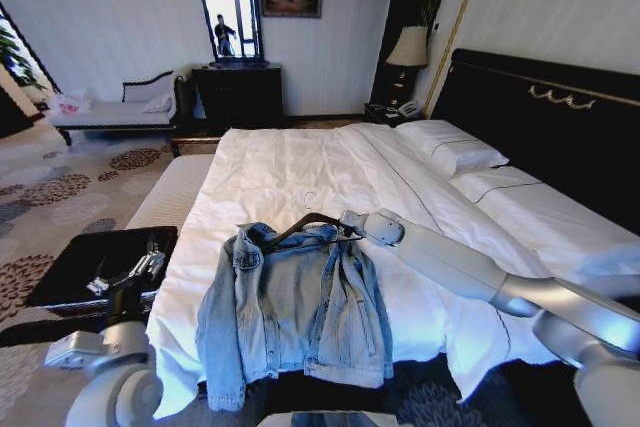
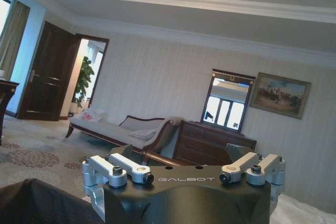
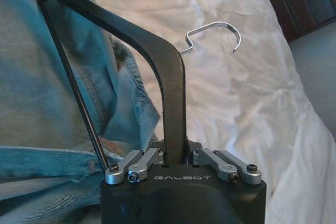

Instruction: Pick up the clothes from the bed and hang them on the clothes hanger.

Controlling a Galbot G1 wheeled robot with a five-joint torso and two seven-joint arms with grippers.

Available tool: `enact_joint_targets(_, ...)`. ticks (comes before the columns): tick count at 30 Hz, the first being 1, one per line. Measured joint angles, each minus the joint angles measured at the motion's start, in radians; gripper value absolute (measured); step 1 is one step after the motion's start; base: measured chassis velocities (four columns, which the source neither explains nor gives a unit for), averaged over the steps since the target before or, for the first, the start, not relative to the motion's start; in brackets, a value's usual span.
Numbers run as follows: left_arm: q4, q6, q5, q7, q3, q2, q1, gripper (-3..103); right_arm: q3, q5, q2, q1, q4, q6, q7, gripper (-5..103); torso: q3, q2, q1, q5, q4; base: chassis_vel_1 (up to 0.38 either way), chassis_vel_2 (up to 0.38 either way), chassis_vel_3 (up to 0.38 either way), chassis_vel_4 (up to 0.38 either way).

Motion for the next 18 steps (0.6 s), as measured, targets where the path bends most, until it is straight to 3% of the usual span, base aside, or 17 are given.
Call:
enact_joint_targets(9, 0.000, 0.000, -0.006, 0.000, -0.008, 0.001, 0.001, 100, -0.031, 0.007, 0.059, 0.007, -0.053, 0.001, 0.013, 19, 0.000, 0.000, 0.000, 0.0000, -0.0003, 0.000, 0.000, 0.000, 0.000)
enact_joint_targets(18, 0.005, -0.010, -0.006, -0.001, -0.021, -0.006, 0.010, 100, -0.093, 0.062, 0.197, 0.006, -0.131, 0.028, 0.062, 19, 0.000, 0.000, 0.000, -0.0003, -0.0007, 0.000, 0.000, 0.000, 0.000)
